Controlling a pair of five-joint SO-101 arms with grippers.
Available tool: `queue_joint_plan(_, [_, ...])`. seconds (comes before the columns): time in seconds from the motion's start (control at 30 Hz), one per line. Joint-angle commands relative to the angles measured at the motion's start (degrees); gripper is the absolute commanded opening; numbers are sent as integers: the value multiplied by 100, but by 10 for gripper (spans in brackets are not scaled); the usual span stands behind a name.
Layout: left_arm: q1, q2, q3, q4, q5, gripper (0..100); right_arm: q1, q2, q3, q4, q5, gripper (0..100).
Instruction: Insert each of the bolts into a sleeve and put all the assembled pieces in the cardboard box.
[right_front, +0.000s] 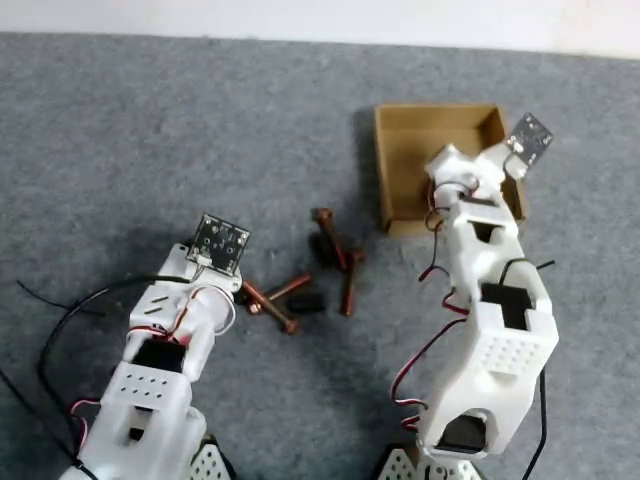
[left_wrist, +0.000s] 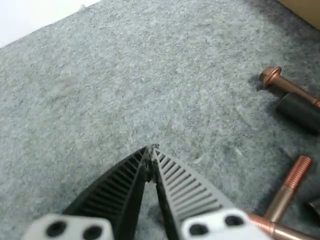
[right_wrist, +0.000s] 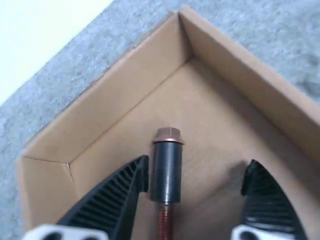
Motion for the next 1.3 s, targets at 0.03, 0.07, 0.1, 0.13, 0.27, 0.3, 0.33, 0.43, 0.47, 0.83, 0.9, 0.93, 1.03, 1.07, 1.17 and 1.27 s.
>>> queue_joint_plan(0.03, [-75, 31, -338, -114, -26, 7, -84, -989, 233, -136, -70, 279])
queue_joint_plan(0.07, [-75, 31, -338, -114, -26, 7, -92, -1244, 435, -136, -70, 279])
queue_joint_plan(0.1, [-75, 31, -338, -114, -26, 7, -119, -1525, 681, -136, -79, 279])
queue_joint_plan(0.13, [-75, 31, -338, -114, -26, 7, -145, -1833, 936, -154, -79, 279])
queue_joint_plan(0.27, [-75, 31, -338, -114, -26, 7, -400, -3099, 1956, -154, -53, 279])
queue_joint_plan(0.3, [-75, 31, -338, -114, -26, 7, -462, -3380, 2176, -154, -53, 279])
queue_joint_plan(0.33, [-75, 31, -338, -123, -26, 7, -497, -3635, 2387, -154, -53, 279])
queue_joint_plan(0.43, [-75, 57, -312, -264, -26, 7, -585, -4312, 2949, -154, -44, 279])
queue_joint_plan(0.47, [-75, 66, -295, -325, -26, 7, -664, -4479, 3090, -154, -44, 279])
queue_joint_plan(0.83, [-75, 66, -295, -352, -26, 7, -1912, -5367, 4145, -110, 2110, 279])
queue_joint_plan(0.9, [-75, 66, -303, -352, -26, 7, -2097, -5455, 4303, -110, 2312, 279])
queue_joint_plan(0.93, [-75, 66, -303, -352, -26, 7, -2202, -5508, 4382, -110, 2409, 279])
queue_joint_plan(1.03, [-84, 66, -303, -352, -26, 7, -2536, -5622, 4576, -110, 2734, 279])
queue_joint_plan(1.07, [-84, 66, -312, -352, -26, 7, -2677, -5622, 4620, -110, 2831, 279])
queue_joint_plan(1.17, [-84, 66, -312, -352, -26, 7, -3108, -5534, 4664, -92, 3068, 278])
queue_joint_plan(1.27, [-84, 66, -321, -352, -26, 7, -3371, -5235, 4637, 321, 3103, 278])
